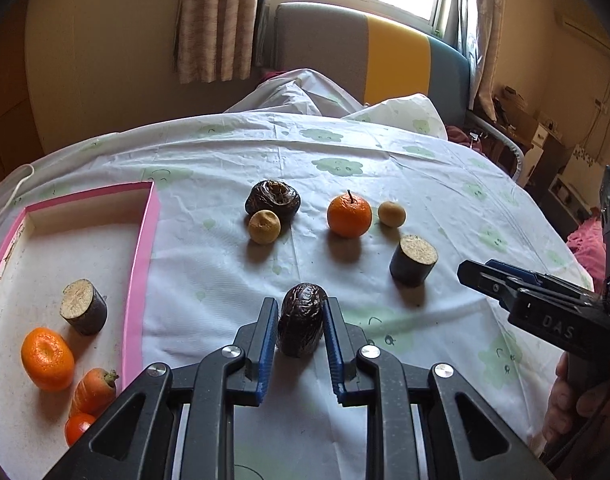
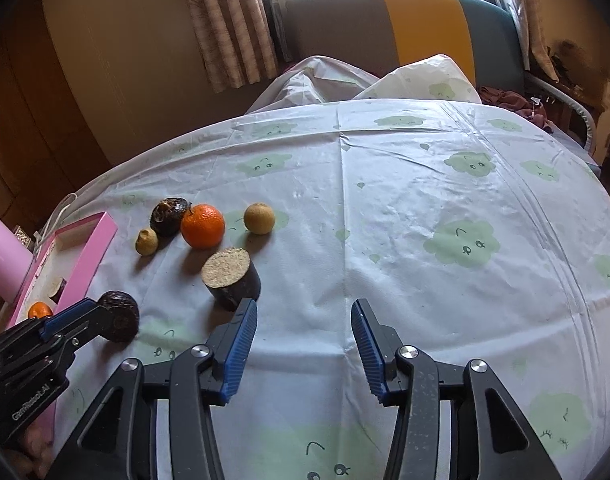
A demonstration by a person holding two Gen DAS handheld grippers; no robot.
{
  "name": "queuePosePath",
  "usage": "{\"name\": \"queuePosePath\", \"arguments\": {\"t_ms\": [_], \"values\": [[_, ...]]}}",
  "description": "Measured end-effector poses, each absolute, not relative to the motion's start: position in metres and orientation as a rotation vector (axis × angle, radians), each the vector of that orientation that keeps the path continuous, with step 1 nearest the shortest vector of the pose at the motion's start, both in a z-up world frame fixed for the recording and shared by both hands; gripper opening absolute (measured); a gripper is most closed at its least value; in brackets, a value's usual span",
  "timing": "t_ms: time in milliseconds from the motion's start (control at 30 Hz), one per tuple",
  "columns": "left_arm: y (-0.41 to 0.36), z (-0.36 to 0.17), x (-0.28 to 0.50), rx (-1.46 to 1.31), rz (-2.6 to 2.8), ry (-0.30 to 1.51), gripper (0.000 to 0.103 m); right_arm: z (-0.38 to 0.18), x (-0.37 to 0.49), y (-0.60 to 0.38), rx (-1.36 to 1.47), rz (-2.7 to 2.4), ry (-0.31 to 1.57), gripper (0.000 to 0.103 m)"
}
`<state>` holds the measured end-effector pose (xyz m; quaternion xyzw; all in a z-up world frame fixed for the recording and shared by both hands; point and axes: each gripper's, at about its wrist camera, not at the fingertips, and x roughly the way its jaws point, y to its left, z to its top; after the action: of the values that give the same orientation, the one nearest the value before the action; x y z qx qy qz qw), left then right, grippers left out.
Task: Organize fruits
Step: 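Grasp the dark cut log slice with the right gripper while the left carries the dark fruit toward the tray, then release the dark fruit into the pink tray with the left gripper while the right holds the log slice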
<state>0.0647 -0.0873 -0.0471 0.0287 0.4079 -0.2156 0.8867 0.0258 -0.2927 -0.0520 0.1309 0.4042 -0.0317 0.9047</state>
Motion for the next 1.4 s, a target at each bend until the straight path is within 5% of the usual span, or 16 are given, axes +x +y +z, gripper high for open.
{"name": "queuePosePath", "arguments": {"t_ms": [333, 400, 933, 1400], "values": [[-0.081, -0.048, 0.065, 0.019, -0.467, 0.859, 0.023, -0.056, 0.061, -0.250, 0.162, 0.037, 0.861, 0.055], [-0.079, -0.047, 0.064, 0.015, -0.472, 0.866, 0.022, -0.065, 0.068, -0.243, 0.111, 0.021, 0.888, 0.034], [0.023, 0.005, 0.070, -0.163, -0.329, 0.814, 0.022, -0.071, 0.066, -0.240, 0.076, 0.000, 0.864, 0.034], [0.101, -0.022, 0.131, -0.216, -0.103, 0.876, 0.025, -0.075, 0.069, -0.239, 0.060, -0.008, 0.880, 0.035]]}}
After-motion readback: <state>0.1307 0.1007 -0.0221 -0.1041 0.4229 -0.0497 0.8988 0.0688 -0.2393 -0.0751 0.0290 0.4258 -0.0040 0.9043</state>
